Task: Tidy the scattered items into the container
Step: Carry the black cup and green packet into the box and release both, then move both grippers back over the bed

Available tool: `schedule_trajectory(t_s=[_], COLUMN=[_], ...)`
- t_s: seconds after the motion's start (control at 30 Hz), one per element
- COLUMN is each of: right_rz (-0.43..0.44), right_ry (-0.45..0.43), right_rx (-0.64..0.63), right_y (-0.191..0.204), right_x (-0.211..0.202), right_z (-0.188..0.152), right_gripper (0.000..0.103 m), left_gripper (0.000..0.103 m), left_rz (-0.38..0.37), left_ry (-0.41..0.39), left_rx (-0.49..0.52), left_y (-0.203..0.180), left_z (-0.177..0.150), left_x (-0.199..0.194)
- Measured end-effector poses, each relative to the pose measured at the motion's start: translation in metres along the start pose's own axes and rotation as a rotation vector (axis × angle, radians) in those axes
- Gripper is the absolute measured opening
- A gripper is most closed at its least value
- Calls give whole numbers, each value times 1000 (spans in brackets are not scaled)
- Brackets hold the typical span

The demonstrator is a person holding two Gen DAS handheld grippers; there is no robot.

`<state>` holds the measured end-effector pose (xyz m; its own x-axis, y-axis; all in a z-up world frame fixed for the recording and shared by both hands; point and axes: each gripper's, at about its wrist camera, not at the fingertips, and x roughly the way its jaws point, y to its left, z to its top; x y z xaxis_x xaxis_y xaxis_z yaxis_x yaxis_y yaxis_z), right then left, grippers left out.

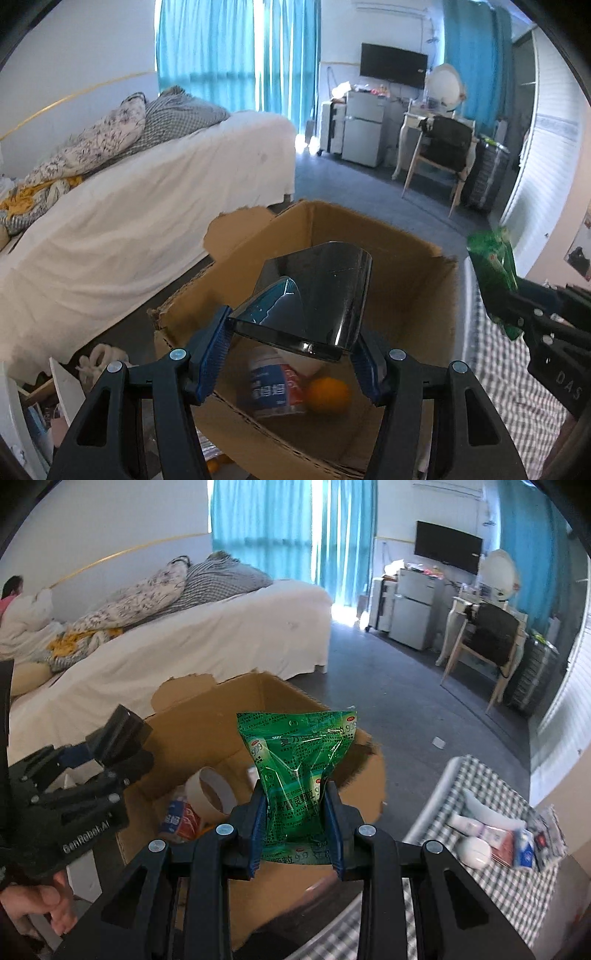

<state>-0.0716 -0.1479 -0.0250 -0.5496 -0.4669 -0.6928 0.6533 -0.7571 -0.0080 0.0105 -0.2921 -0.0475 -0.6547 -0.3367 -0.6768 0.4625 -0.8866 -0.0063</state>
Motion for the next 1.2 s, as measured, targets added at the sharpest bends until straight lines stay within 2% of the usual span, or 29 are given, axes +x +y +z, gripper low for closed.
schedule_trajectory(t_s=[0.33, 0.5, 0.73, 0.77, 0.87, 0.93, 1.07, 1.2], right_rz=[32, 44, 63, 63, 64, 59, 38, 6], right_ry=[50, 79, 135, 131, 125, 108, 75, 50], right_rx=[-10, -10, -44, -43, -48, -56, -48, -6], right_y=[5, 3, 17, 18, 21, 23, 20, 0], right_x=[40, 52, 76, 77, 76, 72, 58, 37], right_z=[5, 4, 1, 1, -1, 0, 1, -2], right_gripper=[28, 29, 31, 33, 52, 72, 74, 74], left_gripper=[63, 72, 72, 72, 72, 72, 72, 72], left_rz=[17, 16, 21, 22, 21, 21, 13, -13], left_ry=[57, 44, 29, 26, 17, 13, 6, -10], left_rx=[-17, -21, -31, -31, -32, -33, -37, -23], left_y=[7, 10, 16, 17, 19, 20, 20, 7], left_z=[-3, -2, 2, 3, 6, 6, 7, 10], left_x=[28, 24, 14, 13, 9, 6, 1, -9])
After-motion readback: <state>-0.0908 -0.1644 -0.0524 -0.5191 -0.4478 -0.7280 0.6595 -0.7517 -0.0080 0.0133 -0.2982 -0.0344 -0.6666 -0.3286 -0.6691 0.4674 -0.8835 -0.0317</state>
